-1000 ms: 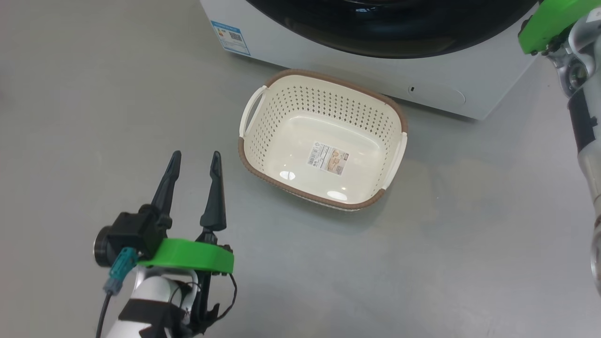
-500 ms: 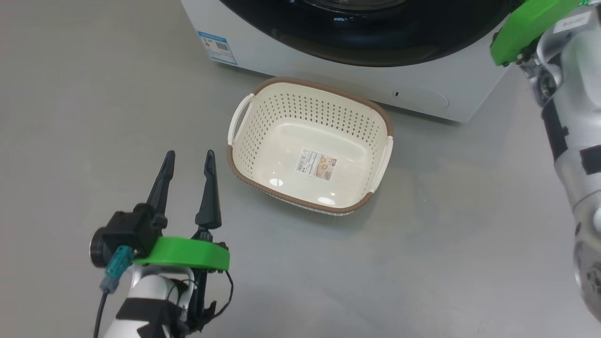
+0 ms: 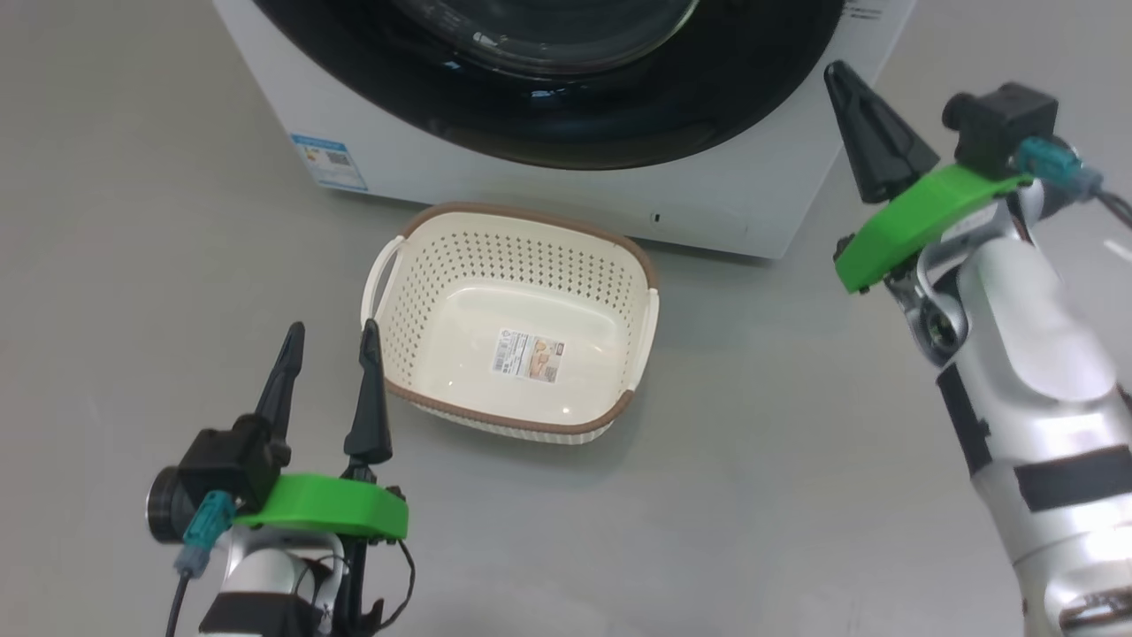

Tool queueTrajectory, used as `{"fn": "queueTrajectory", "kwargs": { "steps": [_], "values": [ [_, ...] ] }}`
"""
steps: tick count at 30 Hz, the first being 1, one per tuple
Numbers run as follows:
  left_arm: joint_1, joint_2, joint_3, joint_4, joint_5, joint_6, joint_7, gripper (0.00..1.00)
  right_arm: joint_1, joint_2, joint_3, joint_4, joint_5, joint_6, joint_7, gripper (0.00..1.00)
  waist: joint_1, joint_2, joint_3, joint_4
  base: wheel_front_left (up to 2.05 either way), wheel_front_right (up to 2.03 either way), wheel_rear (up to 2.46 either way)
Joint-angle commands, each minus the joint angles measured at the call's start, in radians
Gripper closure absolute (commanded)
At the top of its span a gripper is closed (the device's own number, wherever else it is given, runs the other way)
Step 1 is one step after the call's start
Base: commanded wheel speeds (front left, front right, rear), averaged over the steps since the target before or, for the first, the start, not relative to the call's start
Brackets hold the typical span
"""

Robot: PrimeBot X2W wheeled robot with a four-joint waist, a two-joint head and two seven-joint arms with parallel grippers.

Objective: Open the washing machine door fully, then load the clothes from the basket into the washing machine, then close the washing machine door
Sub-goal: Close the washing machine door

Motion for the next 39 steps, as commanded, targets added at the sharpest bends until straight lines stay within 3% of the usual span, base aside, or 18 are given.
{"fn": "queueTrajectory", "kwargs": {
  "steps": [1, 2, 3, 4, 5, 6, 7, 24, 39],
  "values": [
    [-0.007, 0.029, 0.038, -0.03, 0.01, 0.007, -0.002, 0.0, 0.01, 0.012, 0.012, -0.049, 0.008, -0.004, -0.009, 1.0, 0.0001, -0.0001, -0.03, -0.032, 0.0, 0.0, 0.0],
    [-0.003, 0.031, 0.039, -0.032, 0.009, 0.009, 0.001, 0.0, 0.04, 0.011, 0.008, -0.073, 0.01, -0.004, -0.009, 1.0, 0.0001, -0.0001, -0.036, -0.04, 0.0, 0.0, 0.0],
    [0.001, 0.036, 0.041, -0.036, 0.01, 0.012, 0.004, 0.0, 0.067, 0.01, 0.003, -0.1, 0.009, -0.004, -0.009, 0.91, 0.0001, -0.0001, -0.041, -0.05, 0.0, 0.0, 0.0],
    [0.005, 0.042, 0.044, -0.039, 0.01, 0.016, 0.007, 0.0, 0.095, 0.011, -0.002, -0.125, 0.008, -0.004, -0.009, 0.67, 0.0001, -0.0001, -0.047, -0.06, 0.0, 0.0, 0.0],
    [0.01, 0.047, 0.049, -0.041, 0.009, 0.019, 0.01, 0.0, 0.123, 0.013, -0.008, -0.146, 0.01, -0.004, -0.009, 0.49, 0.0001, -0.0001, -0.054, -0.07, 0.0, 0.0, 0.0],
    [0.015, 0.051, 0.052, -0.045, 0.008, 0.022, 0.013, 0.0, 0.149, 0.014, -0.016, -0.167, 0.01, -0.004, -0.009, 0.21, 0.0001, -0.0001, -0.061, -0.079, 0.0, 0.0, 0.0],
    [0.02, 0.055, 0.054, -0.048, 0.007, 0.024, 0.017, 0.0, 0.174, 0.015, -0.024, -0.186, 0.011, -0.004, -0.009, 0.02, 0.0001, -0.0001, -0.067, -0.087, 0.0, 0.0, 0.0],
    [0.104, 0.09, 0.063, -0.106, -0.014, 0.058, 0.078, 0.0, 0.555, 0.038, -0.125, -0.526, -0.038, -0.004, 0.071, 0.0, 0.0001, -0.0001, -0.148, -0.203, 0.0, 0.0, 0.0],
    [0.179, 0.107, 0.072, -0.144, -0.018, 0.102, 0.109, 0.0, 0.781, 0.042, -0.208, -0.757, -0.079, -0.004, 0.167, 0.0, 0.0001, -0.0001, -0.202, -0.251, 0.0, 0.0, 0.0]
  ]
}}
